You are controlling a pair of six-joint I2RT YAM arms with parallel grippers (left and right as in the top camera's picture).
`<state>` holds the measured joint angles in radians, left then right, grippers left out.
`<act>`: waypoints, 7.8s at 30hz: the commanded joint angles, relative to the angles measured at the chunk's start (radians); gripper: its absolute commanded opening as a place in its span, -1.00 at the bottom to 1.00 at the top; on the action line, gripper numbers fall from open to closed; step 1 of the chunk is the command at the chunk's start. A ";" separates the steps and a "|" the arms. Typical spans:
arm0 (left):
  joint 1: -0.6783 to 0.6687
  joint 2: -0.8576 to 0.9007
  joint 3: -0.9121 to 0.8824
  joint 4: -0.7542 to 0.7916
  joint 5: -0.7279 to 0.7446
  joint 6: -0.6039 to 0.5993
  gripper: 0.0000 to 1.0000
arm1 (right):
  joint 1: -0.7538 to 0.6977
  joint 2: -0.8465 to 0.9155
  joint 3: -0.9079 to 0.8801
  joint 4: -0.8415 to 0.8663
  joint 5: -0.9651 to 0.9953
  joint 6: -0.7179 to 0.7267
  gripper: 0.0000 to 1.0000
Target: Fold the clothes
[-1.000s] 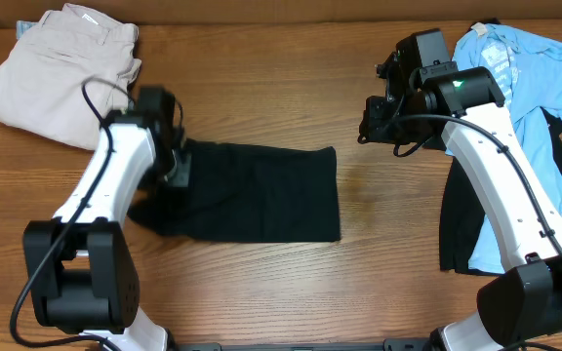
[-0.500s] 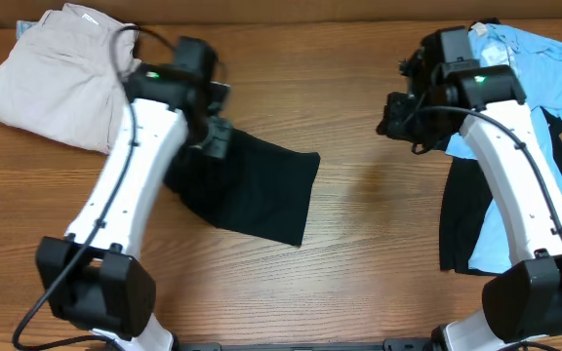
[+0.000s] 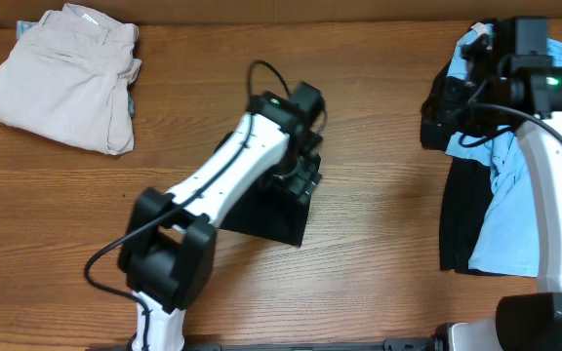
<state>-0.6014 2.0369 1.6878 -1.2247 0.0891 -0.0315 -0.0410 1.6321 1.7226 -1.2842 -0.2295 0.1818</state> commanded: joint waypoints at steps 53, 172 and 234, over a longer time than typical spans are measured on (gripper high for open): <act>-0.067 0.252 0.035 0.099 -0.026 -0.018 -0.92 | -0.033 -0.021 0.027 -0.027 -0.007 -0.053 0.45; 0.906 0.012 0.688 0.257 -0.104 0.079 1.00 | -0.031 0.013 0.026 0.030 -0.014 -0.086 0.34; 0.915 -0.234 0.698 0.224 -0.066 0.151 0.99 | -0.031 -0.353 0.718 -0.409 0.097 -0.048 1.00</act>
<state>0.3092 1.7920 2.3890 -0.9886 0.0189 0.1074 -0.0750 1.2819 2.4336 -1.6901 -0.1249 0.1219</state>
